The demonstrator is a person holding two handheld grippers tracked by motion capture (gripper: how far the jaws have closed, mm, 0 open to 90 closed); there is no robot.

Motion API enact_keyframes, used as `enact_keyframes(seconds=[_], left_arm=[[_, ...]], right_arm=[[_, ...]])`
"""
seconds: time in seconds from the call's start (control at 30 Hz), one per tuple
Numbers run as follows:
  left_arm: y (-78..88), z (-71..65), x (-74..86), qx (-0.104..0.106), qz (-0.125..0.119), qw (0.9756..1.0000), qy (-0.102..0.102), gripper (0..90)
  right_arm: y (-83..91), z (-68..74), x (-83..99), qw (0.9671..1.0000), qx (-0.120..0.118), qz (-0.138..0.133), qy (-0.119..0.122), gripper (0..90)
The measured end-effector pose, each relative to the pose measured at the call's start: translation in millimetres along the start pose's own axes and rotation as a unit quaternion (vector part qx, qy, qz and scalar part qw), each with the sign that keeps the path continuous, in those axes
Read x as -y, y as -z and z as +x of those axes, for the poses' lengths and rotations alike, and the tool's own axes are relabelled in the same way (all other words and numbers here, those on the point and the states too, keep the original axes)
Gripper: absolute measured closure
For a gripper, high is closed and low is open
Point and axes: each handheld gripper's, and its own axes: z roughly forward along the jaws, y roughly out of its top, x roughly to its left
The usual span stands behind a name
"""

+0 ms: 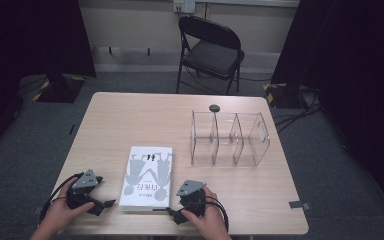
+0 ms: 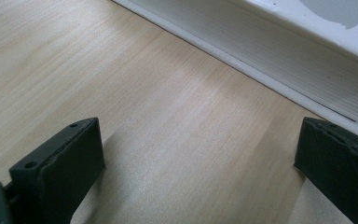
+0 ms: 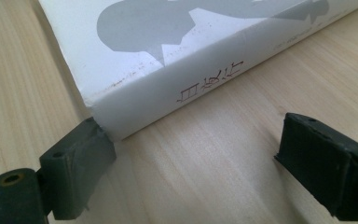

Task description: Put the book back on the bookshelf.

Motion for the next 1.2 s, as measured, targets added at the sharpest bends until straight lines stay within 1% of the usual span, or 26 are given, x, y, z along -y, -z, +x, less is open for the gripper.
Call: enact_keyframes(seconds=[0.1, 0.13, 0.37, 0.4, 0.43, 0.47, 0.5, 0.53, 0.57, 0.6, 0.67, 0.7, 0.73, 0.77, 0.8, 0.83, 0.87, 0.93, 0.97, 1.0, 1.07, 1.13, 1.2], left_arm=[[-0.2, -0.6, -0.1, -0.002, 0.0, 1.0, 0.001, 0.0], [-1.1, -2.9, -0.5, -0.003, -0.001, 0.9999, 0.01, 0.0], [-1.9, -4.9, -1.7, -0.007, 0.001, 0.9999, 0.013, 0.0], [-1.6, -5.8, -2.8, -0.007, 0.008, 0.9998, 0.016, 0.0], [-1.0, -6.4, -4.3, -0.007, 0.015, 0.9998, 0.01, 0.0], [-1.0, -6.4, -4.3, -0.007, 0.015, 0.9998, 0.01, 0.1], [-0.8, -10.6, -6.2, 0.002, 0.022, 0.9997, 0.009, 0.8], [0.2, -11.8, -7.0, 0.008, 0.026, 0.9996, 0.001, 2.4], [0.2, -11.8, -7.0, 0.008, 0.026, 0.9996, 0.001, 5.1], [2.2, -15.5, -7.9, 0.016, 0.022, 0.9996, -0.007, 9.6], [3.6, -17.3, -8.6, 0.017, 0.021, 0.9996, -0.007, 16.9], [4.8, -18.1, -9.4, 0.02, 0.033, 0.9992, -0.014, 16.9], [4.2, -20.3, -9.5, 0.022, 0.03, 0.9993, -0.01, 15.8], [4.7, -21.4, -10.2, 0.025, 0.035, 0.999, -0.014, 15.8], [4.3, -23.5, -10.6, 0.029, 0.034, 0.9988, -0.02, 16.2], [4.3, -23.5, -10.6, 0.029, 0.034, 0.9988, -0.02, 16.7], [3.9, -24.3, -11.0, 0.034, 0.033, 0.9985, -0.027, 17.4], [4.0, -24.7, -11.0, 0.036, 0.032, 0.9985, -0.028, 17.4], [5.1, -25.7, -10.8, 0.042, 0.032, 0.998, -0.034, 19.4], [5.1, -25.7, -10.8, 0.042, 0.032, 0.998, -0.034, 20.9], [6.9, -28.3, -10.9, 0.048, 0.036, 0.9972, -0.044, 22.0], [6.9, -29.3, -11.3, 0.049, 0.038, 0.9971, -0.045, 22.0], [6.1, -31.8, -12.9, 0.057, 0.042, 0.9965, -0.044, 22.0]], right_arm=[[-0.3, -0.7, -0.1, 1.0, 0.0, -0.001, 0.003, 9.6], [-0.5, -0.7, -0.4, 1.0, 0.0, 0.0, 0.002, 9.5], [-0.5, -0.6, -0.8, 1.0, -0.002, 0.002, -0.001, 9.4], [-0.5, -0.6, -0.8, 1.0, -0.002, 0.002, -0.001, 9.5], [-0.5, -0.5, -0.8, 1.0, -0.002, 0.003, -0.001, 9.4], [-0.5, -0.5, -0.8, 1.0, -0.002, 0.003, -0.001, 9.4], [-0.6, -0.6, -0.8, 1.0, -0.002, 0.002, -0.001, 9.4], [-0.5, -0.6, -0.8, 1.0, -0.002, 0.002, -0.001, 9.4], [-0.5, -0.6, -0.8, 1.0, -0.002, 0.002, -0.001, 9.4], [-0.5, -0.6, -0.8, 1.0, -0.002, 0.002, -0.001, 9.5], [-0.5, -0.6, -0.8, 1.0, -0.002, 0.002, -0.001, 9.4], [-0.5, -0.6, -0.8, 1.0, -0.002, 0.002, -0.001, 9.4], [-0.5, -0.6, -0.8, 1.0, -0.003, 0.002, -0.001, 9.4], [-0.5, -0.6, -0.8, 1.0, -0.003, 0.002, -0.001, 9.4], [-0.6, -0.7, -0.8, 1.0, -0.002, 0.002, -0.001, 9.4], [-0.6, -0.7, -0.8, 1.0, -0.002, 0.002, -0.001, 9.4], [-0.6, -0.6, -0.8, 1.0, -0.003, 0.002, -0.001, 9.4], [-0.7, -1.0, -0.9, 1.0, -0.003, 0.002, 0.0, 9.4], [-0.9, -1.7, -1.1, 1.0, -0.005, 0.002, 0.0, 9.2], [-0.9, -1.7, -1.1, 1.0, -0.005, 0.002, 0.0, 9.2], [-1.0, -1.8, -1.3, 1.0, -0.006, 0.003, -0.002, 9.0], [-1.2, -1.9, -1.4, 1.0, -0.007, 0.002, -0.002, 8.9], [-1.6, -1.9, -1.5, 1.0, -0.006, 0.002, 0.0, 8.9]])
